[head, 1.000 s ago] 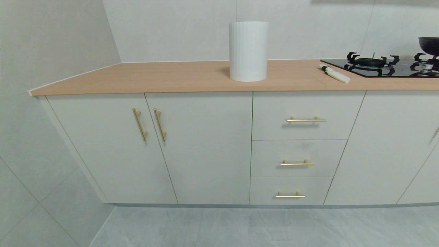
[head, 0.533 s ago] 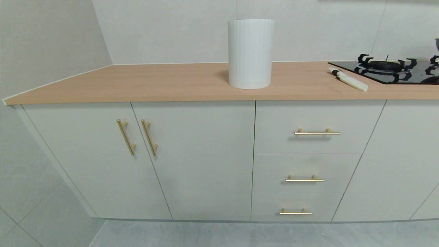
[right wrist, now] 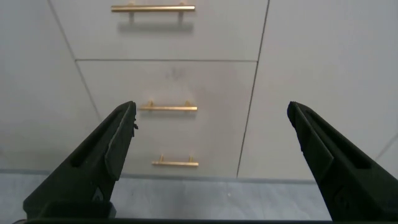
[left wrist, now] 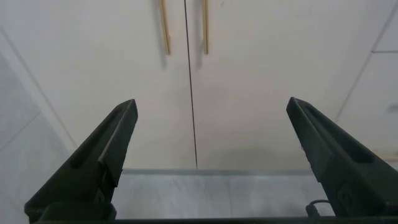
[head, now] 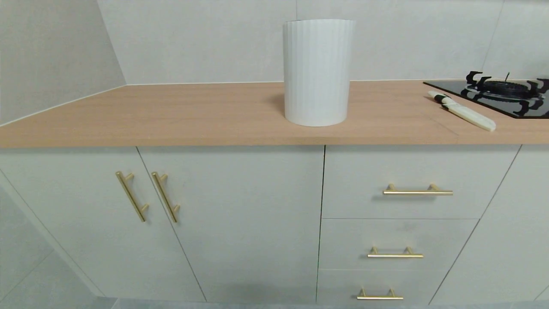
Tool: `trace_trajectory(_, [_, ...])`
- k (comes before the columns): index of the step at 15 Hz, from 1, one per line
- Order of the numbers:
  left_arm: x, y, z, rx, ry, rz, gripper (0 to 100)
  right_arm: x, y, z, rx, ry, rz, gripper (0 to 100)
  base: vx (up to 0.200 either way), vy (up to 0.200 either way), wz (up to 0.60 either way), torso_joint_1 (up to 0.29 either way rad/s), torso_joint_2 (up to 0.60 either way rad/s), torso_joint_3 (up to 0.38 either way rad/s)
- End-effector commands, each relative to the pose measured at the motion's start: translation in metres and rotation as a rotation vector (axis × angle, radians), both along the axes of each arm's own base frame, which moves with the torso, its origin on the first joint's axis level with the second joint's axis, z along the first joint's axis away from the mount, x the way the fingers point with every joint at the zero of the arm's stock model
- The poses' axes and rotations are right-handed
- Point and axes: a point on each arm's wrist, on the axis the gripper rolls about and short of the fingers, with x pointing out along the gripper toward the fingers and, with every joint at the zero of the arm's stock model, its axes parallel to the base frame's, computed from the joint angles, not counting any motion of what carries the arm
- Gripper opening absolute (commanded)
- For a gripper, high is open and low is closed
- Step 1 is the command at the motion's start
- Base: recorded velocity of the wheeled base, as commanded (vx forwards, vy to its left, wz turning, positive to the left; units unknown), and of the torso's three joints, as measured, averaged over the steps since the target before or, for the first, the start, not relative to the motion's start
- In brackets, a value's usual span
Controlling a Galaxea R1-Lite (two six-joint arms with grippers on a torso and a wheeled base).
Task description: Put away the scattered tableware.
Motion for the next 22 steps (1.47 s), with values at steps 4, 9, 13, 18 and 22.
trace_trajectory(4, [0.0001,0.0000,0.0000,0.000,0.001,0.000,100,0.0002,0.0000,0.0000,0.000,0.002,0.000,100,0.200,0.000,0.00,0.005,0.00,0.005])
trace_trajectory(9, [0.0001,0.0000,0.0000,0.000,0.001,0.000,100,0.0002,0.0000,0.0000,0.000,0.002,-0.001,100,0.120,0.000,0.00,0.001,0.00,0.001])
trace_trajectory(13, [0.0001,0.0000,0.0000,0.000,0.001,0.000,100,0.0002,0.0000,0.0000,0.000,0.002,-0.001,100,0.000,0.000,0.00,0.000,0.00,0.000])
trace_trajectory(18, [0.0001,0.0000,0.0000,-0.002,0.001,0.000,100,0.0002,0.0000,0.0000,0.000,0.002,-0.001,100,0.000,0.000,-0.24,0.001,0.00,0.000])
trace_trajectory(22, [0.0001,0.0000,0.0000,-0.002,0.001,0.002,100,0.0002,0.0000,0.0000,0.000,0.002,-0.001,100,0.000,0.000,0.00,0.000,0.00,0.000])
